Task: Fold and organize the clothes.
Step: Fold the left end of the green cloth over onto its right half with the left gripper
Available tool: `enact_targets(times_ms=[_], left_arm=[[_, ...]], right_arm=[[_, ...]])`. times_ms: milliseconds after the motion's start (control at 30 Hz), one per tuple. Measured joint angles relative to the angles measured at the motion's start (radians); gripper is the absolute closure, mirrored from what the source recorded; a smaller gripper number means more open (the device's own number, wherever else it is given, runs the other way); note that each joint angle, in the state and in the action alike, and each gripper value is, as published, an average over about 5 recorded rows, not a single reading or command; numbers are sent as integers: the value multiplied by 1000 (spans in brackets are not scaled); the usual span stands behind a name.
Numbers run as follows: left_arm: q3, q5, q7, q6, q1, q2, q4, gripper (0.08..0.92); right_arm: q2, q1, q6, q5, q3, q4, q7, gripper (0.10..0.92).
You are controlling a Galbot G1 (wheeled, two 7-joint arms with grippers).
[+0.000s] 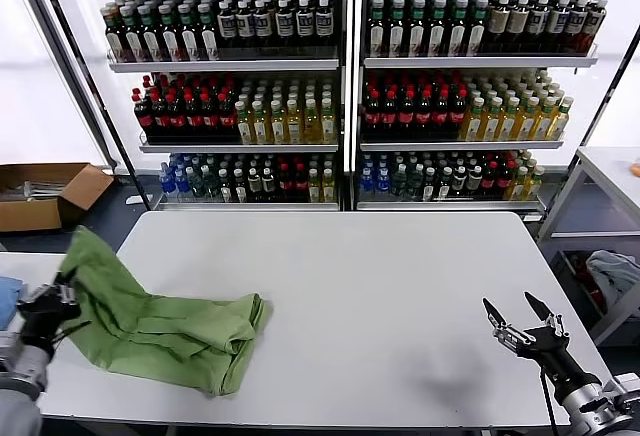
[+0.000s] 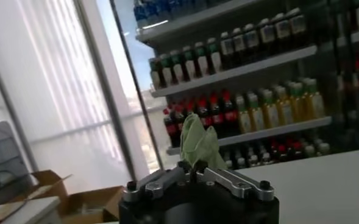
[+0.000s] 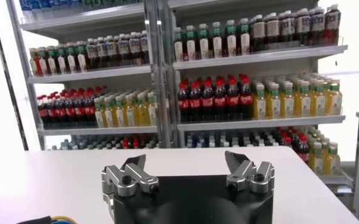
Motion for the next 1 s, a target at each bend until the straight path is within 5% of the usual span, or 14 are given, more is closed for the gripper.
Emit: enact_targets(times_ms=[567, 1000], left_arm=[[404, 68, -21, 75, 21, -211, -76, 888], [485, 14, 3, 192, 62, -226, -234, 537]], right_arm=[[13, -6, 6, -8, -14, -4, -8, 203], [15, 8, 4, -11, -30, -9, -7, 203]])
